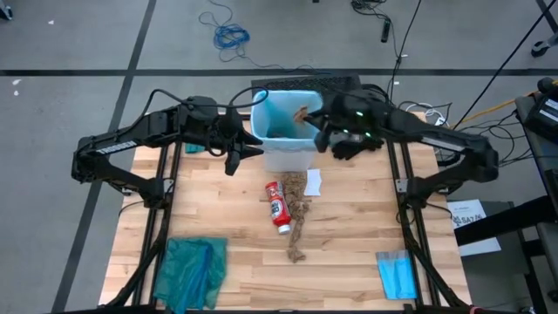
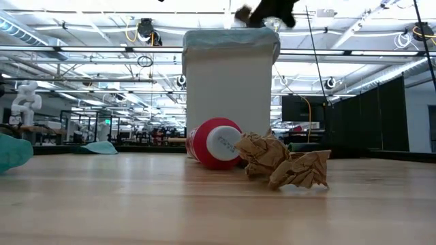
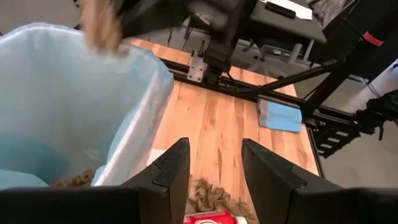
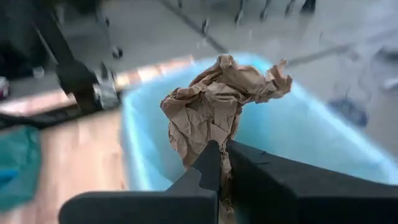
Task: Place trash/remove bag and relplace
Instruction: Put the brown paper into the white trash bin
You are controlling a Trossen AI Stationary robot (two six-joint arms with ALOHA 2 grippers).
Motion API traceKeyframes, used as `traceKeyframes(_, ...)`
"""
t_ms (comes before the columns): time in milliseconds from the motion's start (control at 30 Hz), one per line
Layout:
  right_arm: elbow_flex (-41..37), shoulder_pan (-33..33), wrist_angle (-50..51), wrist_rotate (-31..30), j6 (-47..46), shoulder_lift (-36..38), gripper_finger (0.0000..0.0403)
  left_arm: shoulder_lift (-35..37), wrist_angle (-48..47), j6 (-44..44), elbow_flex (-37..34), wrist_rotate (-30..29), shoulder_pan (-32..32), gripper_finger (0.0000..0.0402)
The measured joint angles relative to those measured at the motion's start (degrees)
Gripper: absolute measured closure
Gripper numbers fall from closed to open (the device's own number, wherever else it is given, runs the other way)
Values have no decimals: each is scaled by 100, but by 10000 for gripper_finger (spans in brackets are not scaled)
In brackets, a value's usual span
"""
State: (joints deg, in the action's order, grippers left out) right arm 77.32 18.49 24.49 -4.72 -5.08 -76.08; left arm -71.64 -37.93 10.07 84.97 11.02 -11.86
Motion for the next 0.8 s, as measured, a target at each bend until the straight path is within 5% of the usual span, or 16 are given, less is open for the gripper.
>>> traceKeyframes(167, -13, 442, -374, 496, -20, -467, 385, -2, -9, 9, 0, -4, 0, 261)
traceKeyframes(367, -9, 516, -956, 1115, -18, -361, 307, -2, -51, 13, 0, -4, 0, 261)
traceKeyframes(600, -2, 523, -694, 1078, -184, -161, 210, -2, -77, 11, 0, -4, 0, 261)
traceKeyframes(800, -2, 393, -188, 1541, -659, 324, 191, -2, -361, 40, 0, -4, 90, 261)
